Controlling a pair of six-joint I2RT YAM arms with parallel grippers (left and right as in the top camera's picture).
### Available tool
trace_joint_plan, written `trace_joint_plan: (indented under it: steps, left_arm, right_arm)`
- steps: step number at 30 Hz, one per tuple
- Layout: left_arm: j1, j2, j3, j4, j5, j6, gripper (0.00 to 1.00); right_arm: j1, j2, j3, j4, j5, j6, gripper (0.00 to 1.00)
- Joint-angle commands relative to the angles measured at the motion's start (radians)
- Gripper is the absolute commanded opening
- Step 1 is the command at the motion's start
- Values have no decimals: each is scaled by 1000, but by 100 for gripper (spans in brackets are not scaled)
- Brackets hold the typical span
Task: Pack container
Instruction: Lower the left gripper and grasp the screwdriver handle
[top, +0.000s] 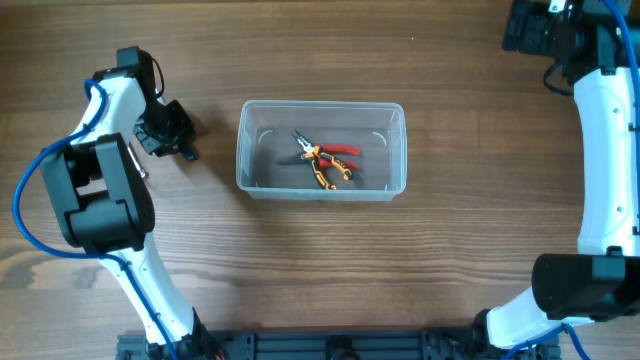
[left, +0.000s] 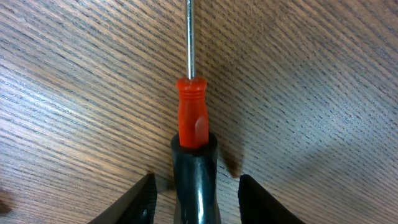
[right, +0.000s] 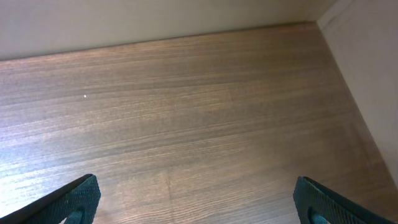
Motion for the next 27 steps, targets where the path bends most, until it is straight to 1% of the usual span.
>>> trace_joint_plan:
  steps: [1,3,6,7,9,12,14,19,20,22,24,27]
  left_arm:
    - [7,38,-24,7,-10,-2,46]
    - [7,46,-24,5,-9,-2,43]
    - [7,53,-24,3,5,-2,32]
    - [7,54,-24,4,10,-2,31]
    - [7,54,-24,3,13,-2,23]
    - [7,54,-24,3,14,-2,23]
    - [7,54,-24,3,18,-2,21]
    - [7,54,-24,3,69,-2,20]
    - [7,54,-24,3,74,-2,18]
    - [7,54,-23,-3,73,-2,8]
    - [8,53,-19,-9,73,-2,7]
    - [10,42,-9,-14,73,-2,9]
  right_arm:
    - [2,-13,14,3,7,19,100]
    - [2,-13,14,3,7,19,100]
    - [2,-13,14,3,7,18,100]
    - [2,-13,14,3,7,18,100]
    - [2,-13,14,3,7,18,100]
    - [2,-13,14,3,7,18,100]
    - [2,-13,14,3,7,19,100]
    - [2,-13,14,3,7,19,100]
    - [2,-13,14,3,7,19,100]
    - [2,-13,14,3,7,19,100]
    - [2,-13,14,3,7,19,100]
    - [2,-13,14,3,7,19,100]
